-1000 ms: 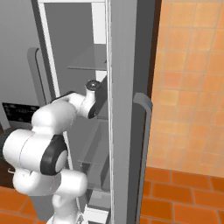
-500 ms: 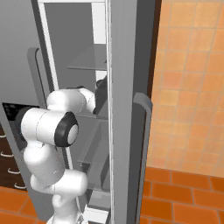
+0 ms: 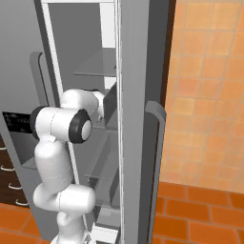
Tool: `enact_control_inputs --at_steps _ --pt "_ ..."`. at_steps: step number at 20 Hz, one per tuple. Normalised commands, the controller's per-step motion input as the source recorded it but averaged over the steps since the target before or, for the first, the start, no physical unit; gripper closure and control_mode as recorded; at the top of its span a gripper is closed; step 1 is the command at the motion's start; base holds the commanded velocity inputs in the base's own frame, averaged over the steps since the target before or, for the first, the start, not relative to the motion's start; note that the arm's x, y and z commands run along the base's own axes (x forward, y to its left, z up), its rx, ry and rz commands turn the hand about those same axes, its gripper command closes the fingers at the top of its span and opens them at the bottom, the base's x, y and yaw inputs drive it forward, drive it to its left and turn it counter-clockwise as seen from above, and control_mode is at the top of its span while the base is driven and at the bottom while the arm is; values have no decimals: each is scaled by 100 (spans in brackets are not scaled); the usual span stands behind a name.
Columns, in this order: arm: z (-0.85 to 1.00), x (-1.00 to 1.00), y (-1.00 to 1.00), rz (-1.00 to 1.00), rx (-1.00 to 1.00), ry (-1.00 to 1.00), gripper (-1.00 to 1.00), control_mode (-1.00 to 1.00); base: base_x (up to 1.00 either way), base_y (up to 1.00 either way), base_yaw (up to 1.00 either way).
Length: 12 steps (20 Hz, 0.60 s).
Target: Place one potato and one fish in each tupperware on the nearby counter, to pack two identical lunches.
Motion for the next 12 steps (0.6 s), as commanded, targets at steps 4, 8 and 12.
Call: enact_control_inputs --at_steps 4,8,12 --pt "-26 52 0 5 0 0 -100 -100 0 0 0" --pt "-43 33 8 5 -2 2 -100 -100 0 0 0" --pt "-96 -42 36 1 -12 4 100 -100 0 0 0"
